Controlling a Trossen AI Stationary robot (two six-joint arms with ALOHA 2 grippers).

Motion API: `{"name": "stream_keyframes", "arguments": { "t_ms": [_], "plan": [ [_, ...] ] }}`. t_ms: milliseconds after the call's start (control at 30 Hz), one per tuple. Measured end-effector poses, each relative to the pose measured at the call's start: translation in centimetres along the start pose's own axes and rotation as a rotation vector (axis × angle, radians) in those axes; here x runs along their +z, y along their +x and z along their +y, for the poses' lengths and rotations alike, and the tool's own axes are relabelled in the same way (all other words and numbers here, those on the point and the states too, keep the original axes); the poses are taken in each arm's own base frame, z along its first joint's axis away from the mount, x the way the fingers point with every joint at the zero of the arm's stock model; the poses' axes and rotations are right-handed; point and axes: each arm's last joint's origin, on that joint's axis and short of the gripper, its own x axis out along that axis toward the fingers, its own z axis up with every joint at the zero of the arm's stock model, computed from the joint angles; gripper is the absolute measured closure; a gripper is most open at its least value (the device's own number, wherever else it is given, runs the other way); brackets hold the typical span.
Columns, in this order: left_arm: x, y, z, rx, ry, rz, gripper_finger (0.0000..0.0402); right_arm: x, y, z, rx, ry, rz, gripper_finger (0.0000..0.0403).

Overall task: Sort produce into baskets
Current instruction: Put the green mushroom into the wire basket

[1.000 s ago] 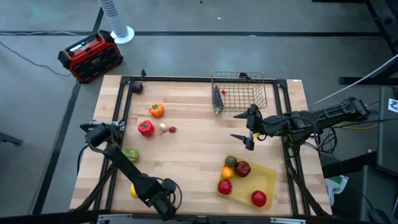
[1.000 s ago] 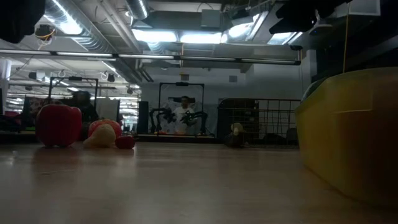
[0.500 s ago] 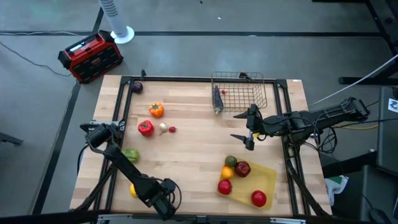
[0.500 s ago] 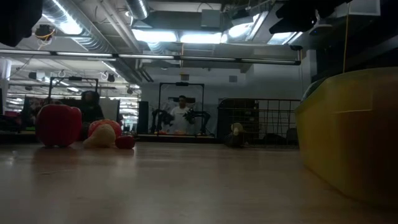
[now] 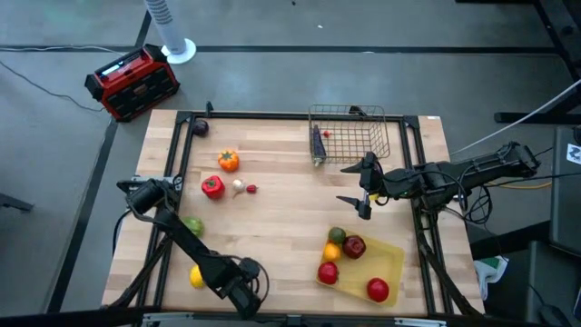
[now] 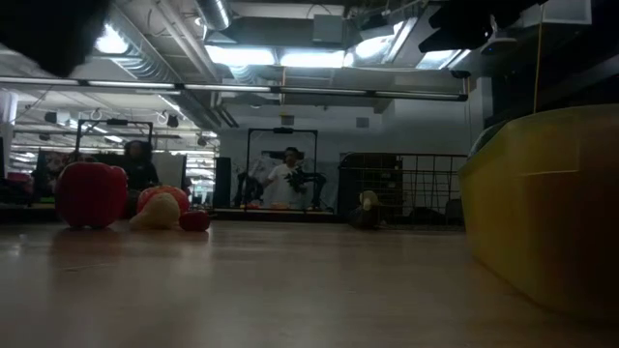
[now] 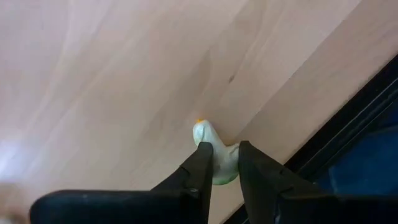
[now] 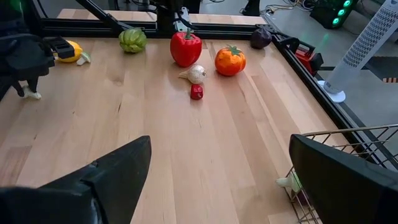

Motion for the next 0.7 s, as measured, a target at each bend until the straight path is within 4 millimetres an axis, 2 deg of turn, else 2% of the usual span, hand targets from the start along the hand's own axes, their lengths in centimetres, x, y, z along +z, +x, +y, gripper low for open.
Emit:
{"name": "stream_keyframes", "arguments": {
  "t_ms": [133, 267, 500, 700],
  "plan": [
    [1.7, -0.1, -0.3, -0.055, 0.045, -0.019, 0.0336, 0.0, 0.0, 0.0, 0.000, 0.000, 0.000, 0.0026],
    [4.5, -0.3, -0.3, -0.097, 0.096, -0.051, 0.0335, 0.0, 0.0, 0.0, 0.000, 0.000, 0.000, 0.0026],
    [10.6, -0.9, 0.9, -0.138, 0.180, -0.129, 0.0334, 0.0, 0.0, 0.0, 0.000, 0.000, 0.000, 0.0026],
    [16.5, -2.1, 2.9, -0.172, 0.236, -0.229, 0.0334, 0.0, 0.0, 0.0, 0.000, 0.000, 0.000, 0.0026]
  ]
}}
